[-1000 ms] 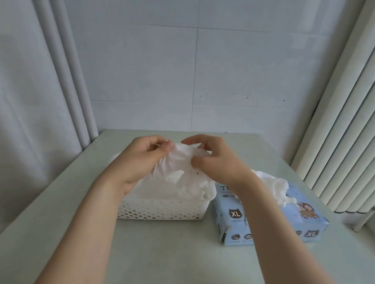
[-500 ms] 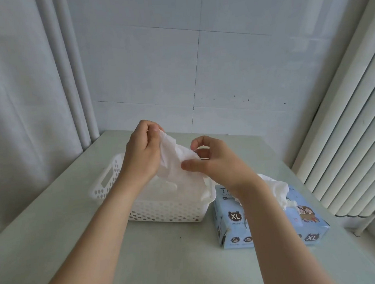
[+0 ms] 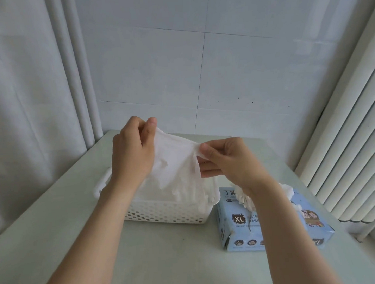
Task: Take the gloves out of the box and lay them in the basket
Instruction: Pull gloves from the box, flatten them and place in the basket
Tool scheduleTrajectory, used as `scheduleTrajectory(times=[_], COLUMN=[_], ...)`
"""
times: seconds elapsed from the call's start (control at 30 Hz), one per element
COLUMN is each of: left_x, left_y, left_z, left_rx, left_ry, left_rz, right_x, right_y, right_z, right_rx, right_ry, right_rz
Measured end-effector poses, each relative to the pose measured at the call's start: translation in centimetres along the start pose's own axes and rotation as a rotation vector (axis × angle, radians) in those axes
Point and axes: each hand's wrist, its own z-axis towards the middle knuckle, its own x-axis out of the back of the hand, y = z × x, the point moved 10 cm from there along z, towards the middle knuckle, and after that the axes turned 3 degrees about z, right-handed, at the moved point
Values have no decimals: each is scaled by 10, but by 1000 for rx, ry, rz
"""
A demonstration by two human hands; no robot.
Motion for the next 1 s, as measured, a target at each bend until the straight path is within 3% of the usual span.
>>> scheduleTrajectory(times=[0.2,0.3,0.5,0.6,0.7,0.83,0.9,1.0], left_x=[-22,-18,-19,-14,-24,-48,-49,-42], left_y=[-9,-6,16,27,28,4,-18,-49], left_z=[-3,0,-1,-2,-6,-17,-17,-17], left_rx=[36,9,-74,-112,8,309,414,472], left_ry=[-212,-204,-225,-167,-182,-278,-279,-308], left_rz=[-139,-157,-160,-153,-293,-488,-462,-259], right_x=[6,5,-12,-5,13,26,22,7], right_y=[-8,-1,9,16,25,24,21,21], right_z=[3,4,0,5,9,6,11,32], right_rx=[85,33,-57,-96,-132,-92,-41,-51], right_ry=[117,119,-51,21,167,254,237,251], right_rz=[-135,-117,-158,56,220,33,-46,-376])
